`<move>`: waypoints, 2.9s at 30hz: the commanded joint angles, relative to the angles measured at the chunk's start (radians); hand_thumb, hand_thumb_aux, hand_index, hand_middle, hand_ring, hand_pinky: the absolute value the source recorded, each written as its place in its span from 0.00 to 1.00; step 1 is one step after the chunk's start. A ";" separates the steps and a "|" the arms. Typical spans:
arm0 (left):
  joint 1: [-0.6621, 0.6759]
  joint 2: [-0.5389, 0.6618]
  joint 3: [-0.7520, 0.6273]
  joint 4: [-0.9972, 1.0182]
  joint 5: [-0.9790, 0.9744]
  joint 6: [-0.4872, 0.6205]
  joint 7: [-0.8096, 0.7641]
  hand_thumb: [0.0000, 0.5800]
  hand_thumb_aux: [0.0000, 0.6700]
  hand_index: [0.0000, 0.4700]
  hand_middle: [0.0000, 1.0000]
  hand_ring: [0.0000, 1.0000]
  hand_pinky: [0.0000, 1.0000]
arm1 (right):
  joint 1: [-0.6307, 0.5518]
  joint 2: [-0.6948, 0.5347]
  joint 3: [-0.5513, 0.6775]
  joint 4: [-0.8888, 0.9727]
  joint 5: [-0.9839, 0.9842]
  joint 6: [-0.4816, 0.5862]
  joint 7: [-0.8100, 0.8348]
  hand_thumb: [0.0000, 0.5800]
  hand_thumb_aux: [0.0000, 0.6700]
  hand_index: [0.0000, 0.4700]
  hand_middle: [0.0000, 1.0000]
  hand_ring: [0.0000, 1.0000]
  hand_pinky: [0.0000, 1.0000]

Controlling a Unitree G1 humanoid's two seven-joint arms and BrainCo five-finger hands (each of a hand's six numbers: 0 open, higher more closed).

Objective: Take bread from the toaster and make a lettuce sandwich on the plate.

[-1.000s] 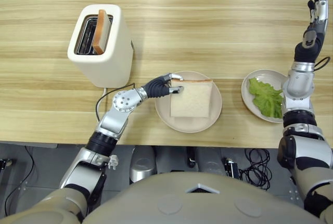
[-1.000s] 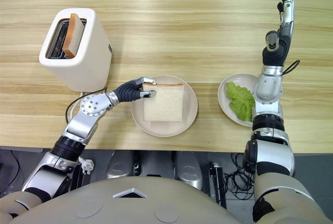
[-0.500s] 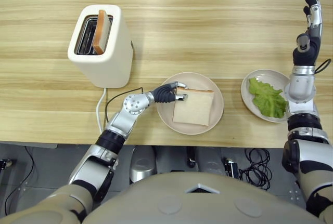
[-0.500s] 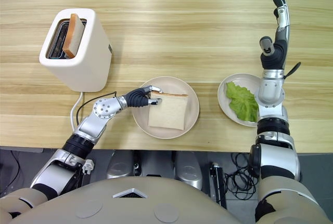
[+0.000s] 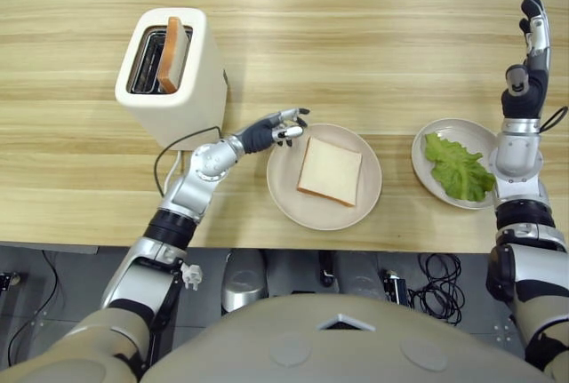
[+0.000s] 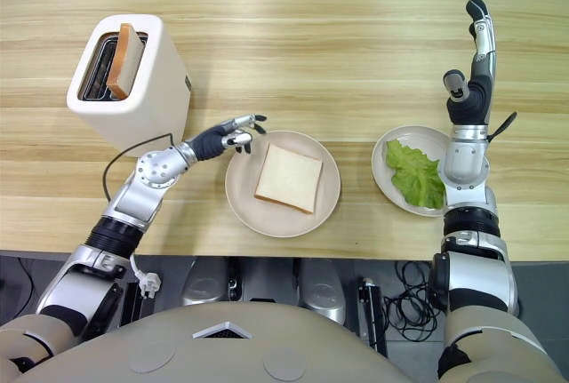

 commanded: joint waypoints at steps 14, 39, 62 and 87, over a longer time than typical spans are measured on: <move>0.133 0.029 0.097 -0.296 -0.007 0.083 0.026 0.00 0.00 0.00 0.00 0.00 0.00 | 0.125 -0.251 0.212 0.115 -0.475 0.118 -0.353 0.00 0.00 0.00 0.00 0.00 0.00; 0.167 -0.041 0.093 -0.229 -0.021 0.048 0.065 0.00 0.00 0.00 0.00 0.00 0.00 | 0.074 -0.296 0.698 0.434 -0.739 0.445 -0.792 0.77 0.52 0.51 0.00 0.00 0.00; 0.156 -0.045 0.100 -0.178 -0.022 0.017 0.078 0.00 0.00 0.00 0.00 0.00 0.00 | 0.055 -0.281 0.736 0.423 -0.678 0.401 -0.789 1.00 1.00 0.98 0.00 0.00 0.00; 0.138 -0.077 0.083 -0.113 -0.004 -0.012 0.113 0.00 0.00 0.00 0.00 0.00 0.00 | -0.045 -0.322 0.746 0.296 -0.678 0.260 -0.818 1.00 1.00 0.98 0.00 0.00 0.00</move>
